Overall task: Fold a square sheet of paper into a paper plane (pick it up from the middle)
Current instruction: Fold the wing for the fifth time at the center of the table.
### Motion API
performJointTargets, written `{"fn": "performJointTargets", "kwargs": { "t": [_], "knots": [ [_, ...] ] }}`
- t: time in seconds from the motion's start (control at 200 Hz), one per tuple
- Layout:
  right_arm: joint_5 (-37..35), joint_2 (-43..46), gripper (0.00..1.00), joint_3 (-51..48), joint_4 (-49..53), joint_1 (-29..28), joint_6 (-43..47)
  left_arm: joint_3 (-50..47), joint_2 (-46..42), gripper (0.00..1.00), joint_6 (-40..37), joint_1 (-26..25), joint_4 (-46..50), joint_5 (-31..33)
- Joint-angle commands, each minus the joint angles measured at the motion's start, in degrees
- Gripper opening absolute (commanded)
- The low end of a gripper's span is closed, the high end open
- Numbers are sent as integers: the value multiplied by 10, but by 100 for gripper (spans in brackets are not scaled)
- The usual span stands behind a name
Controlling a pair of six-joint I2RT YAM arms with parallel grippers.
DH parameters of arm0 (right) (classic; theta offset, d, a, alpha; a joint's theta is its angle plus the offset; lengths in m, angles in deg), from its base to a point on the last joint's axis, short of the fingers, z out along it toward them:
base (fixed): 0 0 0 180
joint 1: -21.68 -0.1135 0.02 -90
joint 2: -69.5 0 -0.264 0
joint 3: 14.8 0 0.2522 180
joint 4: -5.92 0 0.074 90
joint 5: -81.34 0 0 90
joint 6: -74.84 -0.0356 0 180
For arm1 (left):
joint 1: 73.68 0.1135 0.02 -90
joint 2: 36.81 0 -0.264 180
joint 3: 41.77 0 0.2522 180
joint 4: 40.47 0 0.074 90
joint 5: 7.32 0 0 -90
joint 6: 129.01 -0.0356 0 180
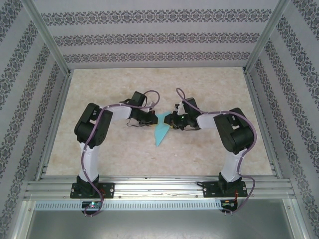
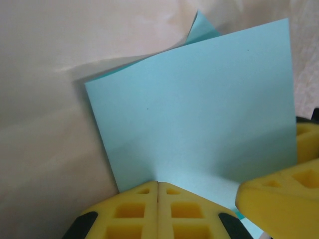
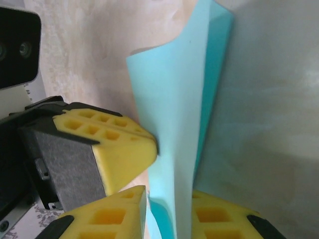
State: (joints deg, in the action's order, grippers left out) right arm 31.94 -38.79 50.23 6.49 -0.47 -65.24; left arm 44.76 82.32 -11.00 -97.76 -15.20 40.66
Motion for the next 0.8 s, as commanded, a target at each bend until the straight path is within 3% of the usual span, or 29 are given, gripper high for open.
{"fn": "performJointTargets", "kwargs": {
  "t": [0.0, 0.235, 0.385, 0.624, 0.794],
  "knots": [
    [26, -9, 22, 16, 8, 10, 24, 20, 20, 3, -61, -15, 71, 5],
    [48, -14, 21, 18, 20, 34, 33, 25, 19, 3, -68, -16, 78, 18],
    [44, -12, 13, 13, 26, 37, 32, 33, 11, 4, -67, -16, 79, 23],
    [25, 6, 3, -4, 10, 39, -7, 31, -45, 20, -62, -19, 67, 56],
    [-17, 32, 1, -25, -12, 33, -54, -22, -125, 31, -86, -35, 45, 135]
  ]
}}
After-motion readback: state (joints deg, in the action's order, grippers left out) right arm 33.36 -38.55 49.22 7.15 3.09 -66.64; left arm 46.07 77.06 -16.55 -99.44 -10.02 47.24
